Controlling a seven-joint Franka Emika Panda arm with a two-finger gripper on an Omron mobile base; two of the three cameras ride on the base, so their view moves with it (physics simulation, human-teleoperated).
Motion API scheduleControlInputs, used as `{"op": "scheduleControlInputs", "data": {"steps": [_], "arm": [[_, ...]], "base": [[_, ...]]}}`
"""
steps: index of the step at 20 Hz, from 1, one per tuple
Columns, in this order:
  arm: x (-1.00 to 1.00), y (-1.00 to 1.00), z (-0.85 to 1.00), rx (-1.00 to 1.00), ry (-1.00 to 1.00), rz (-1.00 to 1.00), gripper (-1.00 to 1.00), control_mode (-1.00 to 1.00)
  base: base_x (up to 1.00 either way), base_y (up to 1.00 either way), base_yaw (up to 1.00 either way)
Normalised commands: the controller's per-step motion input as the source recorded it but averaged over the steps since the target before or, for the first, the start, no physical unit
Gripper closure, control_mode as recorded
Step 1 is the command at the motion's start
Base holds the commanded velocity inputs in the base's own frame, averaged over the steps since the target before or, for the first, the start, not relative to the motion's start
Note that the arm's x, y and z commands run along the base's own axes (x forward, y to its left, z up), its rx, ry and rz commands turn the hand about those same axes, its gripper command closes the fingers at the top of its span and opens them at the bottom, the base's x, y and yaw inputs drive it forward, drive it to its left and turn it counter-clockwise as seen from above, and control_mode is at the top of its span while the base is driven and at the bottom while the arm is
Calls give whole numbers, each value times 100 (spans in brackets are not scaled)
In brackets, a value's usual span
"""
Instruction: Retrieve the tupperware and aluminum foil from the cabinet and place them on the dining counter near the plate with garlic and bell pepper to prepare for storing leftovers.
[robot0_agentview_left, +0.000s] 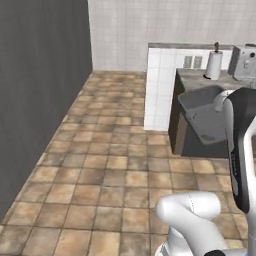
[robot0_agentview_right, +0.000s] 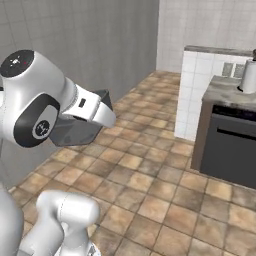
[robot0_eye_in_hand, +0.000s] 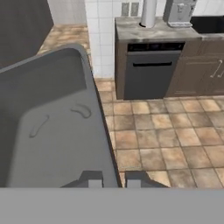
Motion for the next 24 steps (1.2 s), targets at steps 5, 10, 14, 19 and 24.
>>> {"op": "scheduleControlInputs", "data": {"steps": [5, 10, 14, 19, 24], "arm": [[0, 0, 0, 0, 0, 0, 100, 100], [0, 0, 0, 0, 0, 0, 100, 100], [0, 0, 0, 0, 0, 0, 100, 100], [0, 0, 0, 0, 0, 0, 100, 100], [0, 0, 0, 0, 0, 0, 100, 100]], "base": [[100, 70, 3], [100, 58, 0], [100, 35, 0], [100, 26, -6], [100, 9, -12]]}}
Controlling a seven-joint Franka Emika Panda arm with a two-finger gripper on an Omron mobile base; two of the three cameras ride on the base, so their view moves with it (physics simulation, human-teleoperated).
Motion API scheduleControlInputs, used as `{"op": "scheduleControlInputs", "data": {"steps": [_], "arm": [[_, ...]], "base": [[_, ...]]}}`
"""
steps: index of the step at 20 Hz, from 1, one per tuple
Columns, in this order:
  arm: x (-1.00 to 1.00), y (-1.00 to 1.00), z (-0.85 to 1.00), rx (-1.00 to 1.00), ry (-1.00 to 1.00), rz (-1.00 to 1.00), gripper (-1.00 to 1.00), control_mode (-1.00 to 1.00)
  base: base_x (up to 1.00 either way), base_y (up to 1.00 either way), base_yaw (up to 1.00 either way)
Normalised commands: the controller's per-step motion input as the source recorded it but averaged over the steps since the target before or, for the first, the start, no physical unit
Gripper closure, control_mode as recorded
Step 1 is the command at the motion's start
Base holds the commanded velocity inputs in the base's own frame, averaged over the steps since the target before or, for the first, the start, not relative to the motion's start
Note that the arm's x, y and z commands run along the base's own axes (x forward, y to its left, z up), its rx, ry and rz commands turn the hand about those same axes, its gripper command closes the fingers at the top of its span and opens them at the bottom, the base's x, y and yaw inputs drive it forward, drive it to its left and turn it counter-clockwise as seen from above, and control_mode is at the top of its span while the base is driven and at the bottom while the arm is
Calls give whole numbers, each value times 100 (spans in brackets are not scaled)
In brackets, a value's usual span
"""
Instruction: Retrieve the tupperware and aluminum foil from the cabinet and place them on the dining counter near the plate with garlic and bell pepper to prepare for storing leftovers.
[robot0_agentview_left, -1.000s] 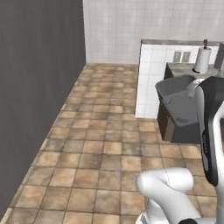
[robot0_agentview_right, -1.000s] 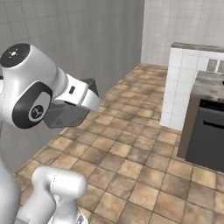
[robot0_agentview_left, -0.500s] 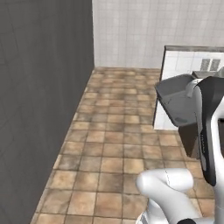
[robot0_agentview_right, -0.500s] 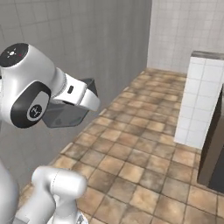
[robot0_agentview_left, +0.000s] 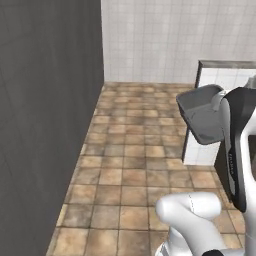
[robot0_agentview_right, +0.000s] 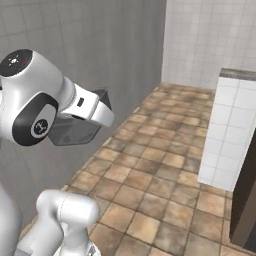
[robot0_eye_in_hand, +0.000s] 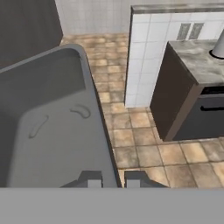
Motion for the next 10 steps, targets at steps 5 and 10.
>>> {"op": "scheduleControlInputs", "data": {"steps": [5, 10], "arm": [[0, 0, 0, 0, 0, 0, 100, 100], [0, 0, 0, 0, 0, 0, 100, 100]], "base": [[100, 0, -19], [100, 13, -22]]}}
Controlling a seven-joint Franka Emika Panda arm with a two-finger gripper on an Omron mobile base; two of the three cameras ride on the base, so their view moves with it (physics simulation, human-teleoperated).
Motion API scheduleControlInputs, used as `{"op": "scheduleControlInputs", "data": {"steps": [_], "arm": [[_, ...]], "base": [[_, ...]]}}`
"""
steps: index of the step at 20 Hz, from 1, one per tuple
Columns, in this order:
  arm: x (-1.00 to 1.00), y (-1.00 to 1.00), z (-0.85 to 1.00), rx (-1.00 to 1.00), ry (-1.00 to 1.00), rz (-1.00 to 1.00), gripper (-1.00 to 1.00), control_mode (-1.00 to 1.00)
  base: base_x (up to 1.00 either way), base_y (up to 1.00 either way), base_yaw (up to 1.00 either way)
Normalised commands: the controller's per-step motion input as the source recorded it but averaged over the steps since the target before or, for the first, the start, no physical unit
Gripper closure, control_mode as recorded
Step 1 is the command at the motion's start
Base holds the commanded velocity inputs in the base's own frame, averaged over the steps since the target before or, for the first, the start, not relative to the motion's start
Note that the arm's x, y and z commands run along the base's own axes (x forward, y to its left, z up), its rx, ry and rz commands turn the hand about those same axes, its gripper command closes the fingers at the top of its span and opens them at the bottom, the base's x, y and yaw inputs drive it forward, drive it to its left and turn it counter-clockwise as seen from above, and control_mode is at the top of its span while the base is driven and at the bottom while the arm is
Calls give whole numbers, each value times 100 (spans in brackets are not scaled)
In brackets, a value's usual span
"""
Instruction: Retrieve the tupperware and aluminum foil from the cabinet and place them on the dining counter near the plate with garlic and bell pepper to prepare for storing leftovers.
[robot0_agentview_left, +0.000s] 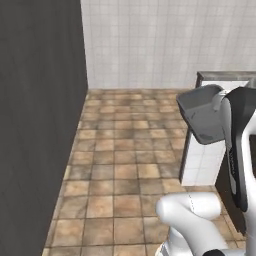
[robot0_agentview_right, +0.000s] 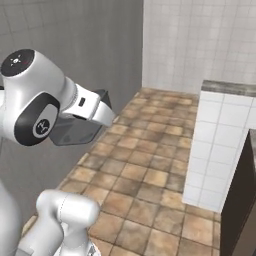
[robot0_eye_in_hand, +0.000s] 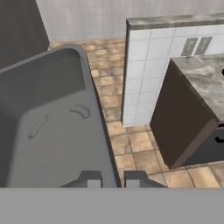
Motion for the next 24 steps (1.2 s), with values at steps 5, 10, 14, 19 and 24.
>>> {"op": "scheduleControlInputs", "data": {"steps": [5, 10, 14, 19, 24], "arm": [[0, 0, 0, 0, 0, 0, 100, 100], [0, 0, 0, 0, 0, 0, 100, 100], [0, 0, 0, 0, 0, 0, 100, 100], [0, 0, 0, 0, 0, 0, 100, 100], [0, 0, 0, 0, 0, 0, 100, 100]], "base": [[100, 31, -24], [100, 36, -26], [100, 36, -29], [100, 20, -29], [100, 10, -31]]}}
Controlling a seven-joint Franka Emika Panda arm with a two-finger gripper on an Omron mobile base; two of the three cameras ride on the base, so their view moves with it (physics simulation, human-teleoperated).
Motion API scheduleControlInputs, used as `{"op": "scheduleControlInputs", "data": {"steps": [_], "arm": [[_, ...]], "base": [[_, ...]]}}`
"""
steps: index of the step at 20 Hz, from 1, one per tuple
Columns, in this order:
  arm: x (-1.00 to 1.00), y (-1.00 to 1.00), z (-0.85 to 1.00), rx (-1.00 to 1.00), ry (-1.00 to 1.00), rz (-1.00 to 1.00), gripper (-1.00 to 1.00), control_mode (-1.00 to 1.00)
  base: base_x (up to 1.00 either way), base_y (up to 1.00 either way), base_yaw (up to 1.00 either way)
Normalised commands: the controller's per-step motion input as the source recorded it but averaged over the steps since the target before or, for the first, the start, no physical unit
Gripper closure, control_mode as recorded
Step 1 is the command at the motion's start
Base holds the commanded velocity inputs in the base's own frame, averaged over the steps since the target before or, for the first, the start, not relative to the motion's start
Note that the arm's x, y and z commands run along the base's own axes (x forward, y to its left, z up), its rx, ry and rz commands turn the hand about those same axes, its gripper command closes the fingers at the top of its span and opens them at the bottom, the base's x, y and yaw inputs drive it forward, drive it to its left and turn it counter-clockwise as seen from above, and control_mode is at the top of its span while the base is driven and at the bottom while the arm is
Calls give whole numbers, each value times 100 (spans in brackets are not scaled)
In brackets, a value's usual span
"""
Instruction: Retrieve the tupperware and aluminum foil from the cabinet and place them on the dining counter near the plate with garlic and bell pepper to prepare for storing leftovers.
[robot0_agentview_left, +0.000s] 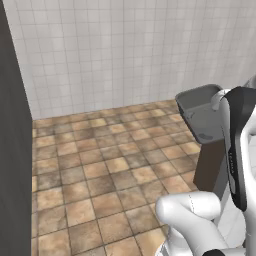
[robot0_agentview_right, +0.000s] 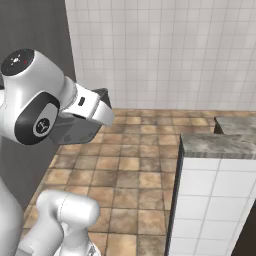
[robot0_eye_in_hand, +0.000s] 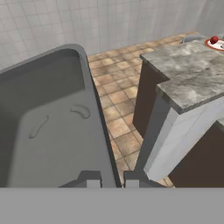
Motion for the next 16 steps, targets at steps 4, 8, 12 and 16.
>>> {"op": "scheduleControlInputs", "data": {"steps": [4, 8, 12, 16], "arm": [[0, 0, 0, 0, 0, 0, 100, 100], [0, 0, 0, 0, 0, 0, 100, 100], [0, 0, 0, 0, 0, 0, 100, 100], [0, 0, 0, 0, 0, 0, 100, 100]], "base": [[100, 18, -35], [100, 24, -40], [100, 20, -43], [100, 19, -45]]}}
